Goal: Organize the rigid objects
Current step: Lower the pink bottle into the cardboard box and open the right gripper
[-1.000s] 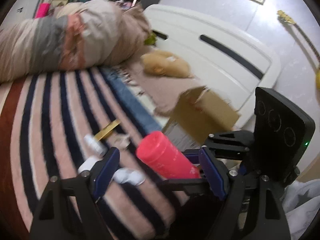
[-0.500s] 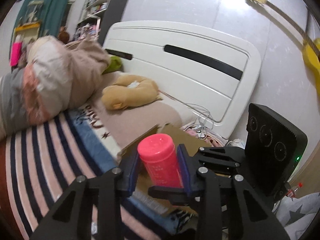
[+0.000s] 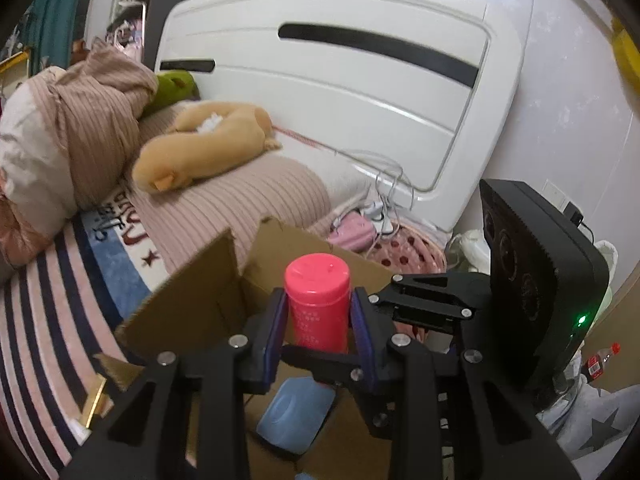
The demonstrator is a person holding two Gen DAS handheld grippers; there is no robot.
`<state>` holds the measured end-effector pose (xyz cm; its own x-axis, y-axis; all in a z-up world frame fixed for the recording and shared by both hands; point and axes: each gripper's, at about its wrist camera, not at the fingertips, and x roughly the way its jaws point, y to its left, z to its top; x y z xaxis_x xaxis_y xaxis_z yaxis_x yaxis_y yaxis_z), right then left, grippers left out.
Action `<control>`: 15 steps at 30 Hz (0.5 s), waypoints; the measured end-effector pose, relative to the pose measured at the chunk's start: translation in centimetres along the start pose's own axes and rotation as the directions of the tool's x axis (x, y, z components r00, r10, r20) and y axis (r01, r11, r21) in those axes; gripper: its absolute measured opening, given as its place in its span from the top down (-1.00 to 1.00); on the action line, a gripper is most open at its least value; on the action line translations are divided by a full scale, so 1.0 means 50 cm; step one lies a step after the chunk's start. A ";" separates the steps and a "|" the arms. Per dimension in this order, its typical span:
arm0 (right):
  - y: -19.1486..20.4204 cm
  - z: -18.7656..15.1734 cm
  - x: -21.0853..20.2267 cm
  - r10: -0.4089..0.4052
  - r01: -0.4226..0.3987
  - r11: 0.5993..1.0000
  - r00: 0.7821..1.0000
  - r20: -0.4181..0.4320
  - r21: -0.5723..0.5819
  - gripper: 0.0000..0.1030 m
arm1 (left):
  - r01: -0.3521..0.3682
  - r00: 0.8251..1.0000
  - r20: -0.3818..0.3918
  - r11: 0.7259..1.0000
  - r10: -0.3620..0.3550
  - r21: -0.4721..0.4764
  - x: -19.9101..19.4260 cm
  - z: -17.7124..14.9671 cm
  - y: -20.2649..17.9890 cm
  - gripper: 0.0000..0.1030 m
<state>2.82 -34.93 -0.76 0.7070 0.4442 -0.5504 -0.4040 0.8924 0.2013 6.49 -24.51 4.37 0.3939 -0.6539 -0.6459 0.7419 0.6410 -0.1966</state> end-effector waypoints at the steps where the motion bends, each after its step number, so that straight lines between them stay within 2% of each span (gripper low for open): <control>1: -0.006 -0.010 -0.001 -0.014 0.014 1.000 1.000 -0.016 0.003 0.48 | -0.001 1.000 -0.018 1.000 0.001 0.007 0.013 -0.002 -0.002 0.44; 6: -0.023 -0.034 0.026 -0.072 0.072 0.997 0.992 -0.106 0.001 0.47 | -0.021 0.998 -0.064 0.999 0.022 0.026 0.040 -0.009 -0.013 0.39; 8: -0.030 -0.037 0.036 -0.085 0.085 0.996 0.989 -0.121 -0.001 0.40 | -0.046 0.997 -0.067 0.998 0.048 0.033 0.040 -0.009 -0.013 0.03; 9: -0.029 -0.040 0.035 -0.092 0.093 0.996 0.987 -0.129 -0.002 0.33 | -0.064 0.996 -0.061 0.997 0.066 0.038 0.037 -0.010 -0.013 -0.01; 11: -0.029 -0.037 0.037 -0.091 0.092 0.996 0.988 -0.127 0.003 0.21 | -0.082 0.995 -0.057 0.996 0.085 0.045 0.027 -0.011 -0.008 -0.03; 15: -0.025 -0.031 0.026 -0.104 0.104 0.995 0.988 -0.114 0.000 0.19 | -0.089 0.996 -0.025 0.996 0.090 0.019 -0.009 -0.013 0.012 -0.03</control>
<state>3.38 -35.60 -2.98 0.6742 0.3371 -0.6571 -0.3278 0.9339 0.1429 6.43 -23.57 4.04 0.4449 -0.5835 -0.6794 0.7139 0.6891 -0.1244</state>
